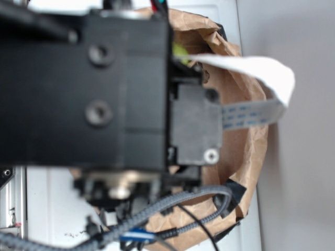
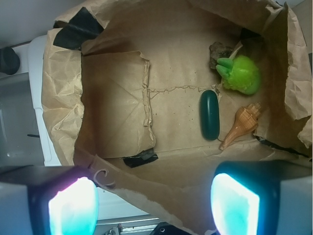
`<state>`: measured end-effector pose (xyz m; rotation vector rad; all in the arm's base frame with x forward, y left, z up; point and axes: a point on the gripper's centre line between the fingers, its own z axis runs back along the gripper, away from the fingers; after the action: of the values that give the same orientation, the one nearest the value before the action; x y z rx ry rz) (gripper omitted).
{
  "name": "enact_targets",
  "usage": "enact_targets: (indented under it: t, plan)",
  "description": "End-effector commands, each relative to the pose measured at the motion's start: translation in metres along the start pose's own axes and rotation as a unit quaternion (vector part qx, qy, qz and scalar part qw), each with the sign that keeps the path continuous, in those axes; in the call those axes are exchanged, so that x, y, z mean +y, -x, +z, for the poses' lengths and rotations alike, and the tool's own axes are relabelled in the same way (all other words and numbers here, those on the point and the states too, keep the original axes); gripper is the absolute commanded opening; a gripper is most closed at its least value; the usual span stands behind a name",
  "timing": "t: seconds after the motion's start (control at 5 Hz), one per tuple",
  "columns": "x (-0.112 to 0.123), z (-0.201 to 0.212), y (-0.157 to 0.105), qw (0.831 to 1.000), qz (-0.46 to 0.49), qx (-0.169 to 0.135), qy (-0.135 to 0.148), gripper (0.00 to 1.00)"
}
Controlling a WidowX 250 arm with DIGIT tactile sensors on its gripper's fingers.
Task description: Grab the plastic pickle.
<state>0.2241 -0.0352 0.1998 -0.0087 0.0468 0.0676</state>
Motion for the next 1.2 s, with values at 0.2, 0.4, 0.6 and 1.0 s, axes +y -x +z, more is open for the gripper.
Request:
enact_targets:
  t: [0.2,0.4,0.6,1.0]
  plan:
    - [0.046,-0.062,-0.03,0.998,-0.04,-0.03,-0.029,1.0]
    - [0.053,-0.089,-0.035,0.995,-0.079,-0.05,-0.032,1.0]
    - [0.053,-0.089,-0.035,0.995,-0.079,-0.05,-0.032,1.0]
    - [0.053,-0.089,-0.035,0.995,-0.079,-0.05,-0.032,1.0]
